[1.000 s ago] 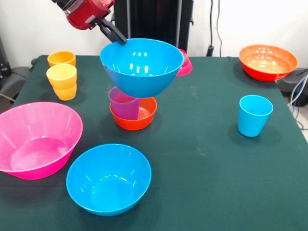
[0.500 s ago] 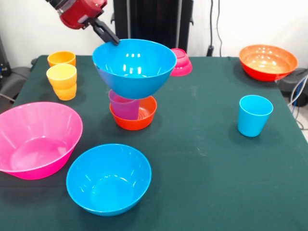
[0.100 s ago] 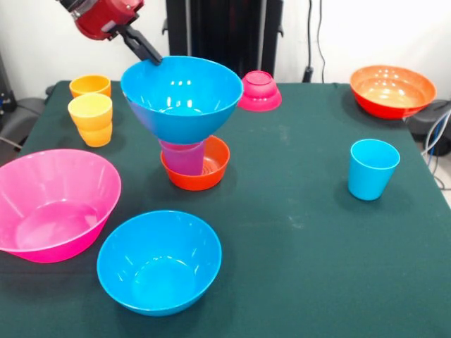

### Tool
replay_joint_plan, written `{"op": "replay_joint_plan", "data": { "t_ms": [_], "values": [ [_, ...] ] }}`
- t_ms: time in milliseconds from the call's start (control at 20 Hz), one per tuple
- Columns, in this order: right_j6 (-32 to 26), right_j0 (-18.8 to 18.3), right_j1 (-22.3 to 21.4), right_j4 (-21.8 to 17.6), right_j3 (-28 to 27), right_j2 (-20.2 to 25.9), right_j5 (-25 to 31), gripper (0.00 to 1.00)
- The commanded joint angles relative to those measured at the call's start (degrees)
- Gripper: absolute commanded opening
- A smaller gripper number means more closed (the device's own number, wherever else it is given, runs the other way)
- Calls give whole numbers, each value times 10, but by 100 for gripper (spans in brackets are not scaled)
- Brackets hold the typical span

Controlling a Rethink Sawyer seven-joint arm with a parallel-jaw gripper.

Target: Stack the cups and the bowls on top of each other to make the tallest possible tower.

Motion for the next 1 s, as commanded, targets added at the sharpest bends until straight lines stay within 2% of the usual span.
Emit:
{"op": "replay_joint_plan", "data": {
  "t_ms": [50,200,350,550,850,1000],
  "values": [
    [-163,22,-8,-48,-32,-72,52,0],
    [-156,23,6,-49,-27,-87,42,0],
    [-156,29,50,-54,-30,-113,18,0],
    [-156,31,84,-75,-31,-131,-24,0],
    [-161,35,129,-87,-49,-139,-39,0],
    [-138,32,141,-86,-31,-142,-48,0]
  ]
}}
